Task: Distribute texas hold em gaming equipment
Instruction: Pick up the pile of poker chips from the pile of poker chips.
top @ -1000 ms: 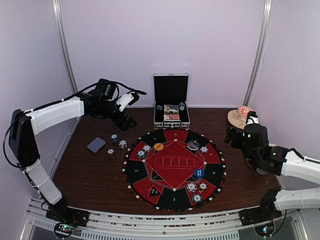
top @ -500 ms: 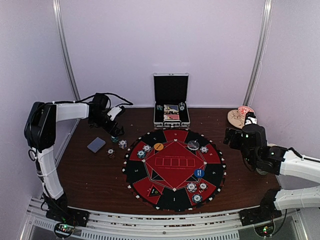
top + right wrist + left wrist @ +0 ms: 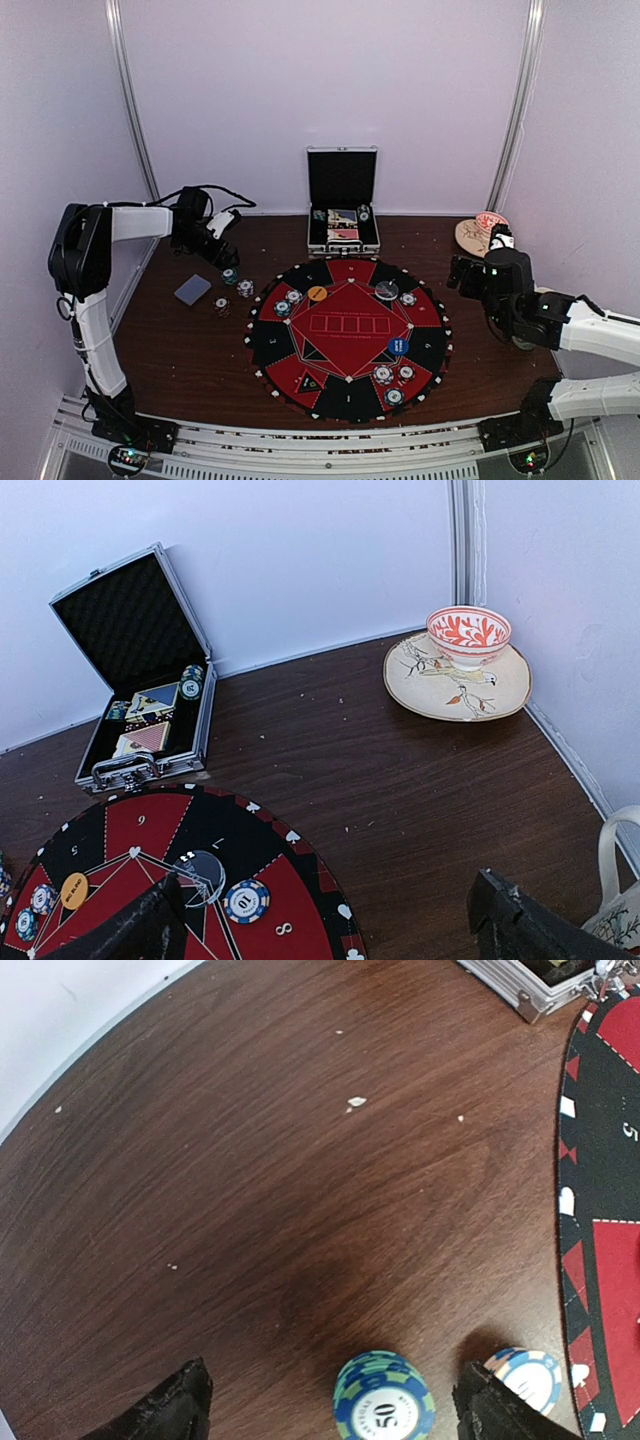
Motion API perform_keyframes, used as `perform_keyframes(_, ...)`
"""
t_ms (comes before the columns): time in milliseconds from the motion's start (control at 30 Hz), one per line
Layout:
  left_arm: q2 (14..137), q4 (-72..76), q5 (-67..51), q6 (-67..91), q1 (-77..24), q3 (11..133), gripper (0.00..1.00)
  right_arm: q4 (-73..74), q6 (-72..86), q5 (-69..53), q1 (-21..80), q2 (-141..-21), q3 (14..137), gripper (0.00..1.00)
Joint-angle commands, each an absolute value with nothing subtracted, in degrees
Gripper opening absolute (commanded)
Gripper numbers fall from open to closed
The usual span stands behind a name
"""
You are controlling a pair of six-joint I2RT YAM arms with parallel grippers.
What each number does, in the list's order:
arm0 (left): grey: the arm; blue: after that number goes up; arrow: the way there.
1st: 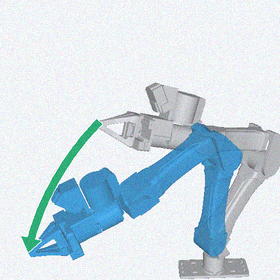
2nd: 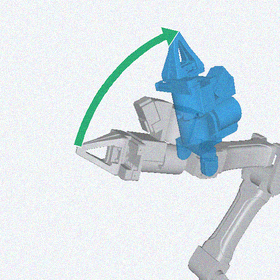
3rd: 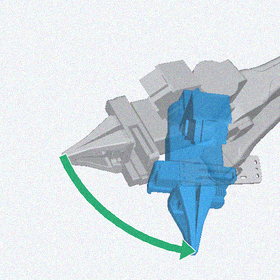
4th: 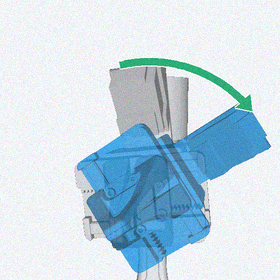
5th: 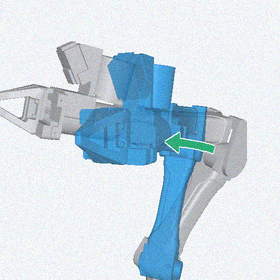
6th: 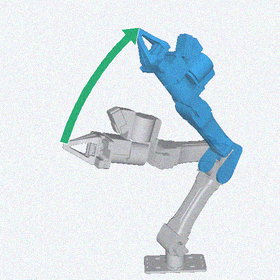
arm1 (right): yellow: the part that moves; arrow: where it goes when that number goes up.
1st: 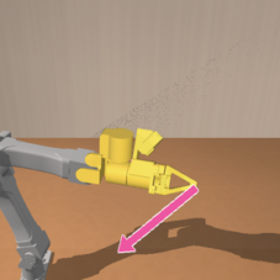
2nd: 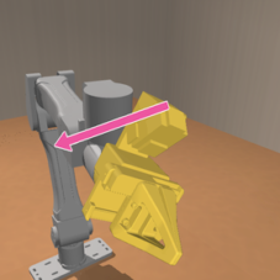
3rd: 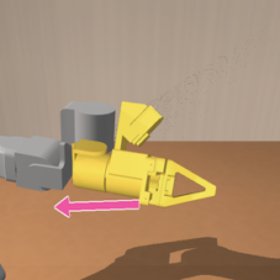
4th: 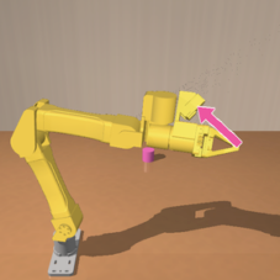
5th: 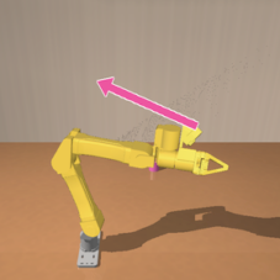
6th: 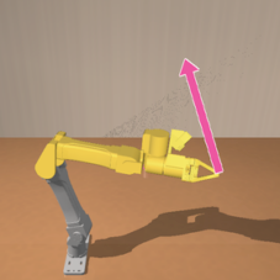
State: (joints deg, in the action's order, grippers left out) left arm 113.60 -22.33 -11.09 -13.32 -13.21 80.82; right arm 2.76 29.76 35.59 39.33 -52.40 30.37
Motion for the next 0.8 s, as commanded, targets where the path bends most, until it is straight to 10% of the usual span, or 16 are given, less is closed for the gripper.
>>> perform_keyframes(0,114.17,-21.20,-13.89,-14.22,-12.35,79.32,0.86,2.54,28.84,35.59,39.04,-51.56,30.02,1.00)
perform_keyframes(767,116.19,-22.56,-15.74,-16.52,-12.30,78.18,0.76,2.81,28.78,35.60,39.02,-50.54,29.94,1.00)
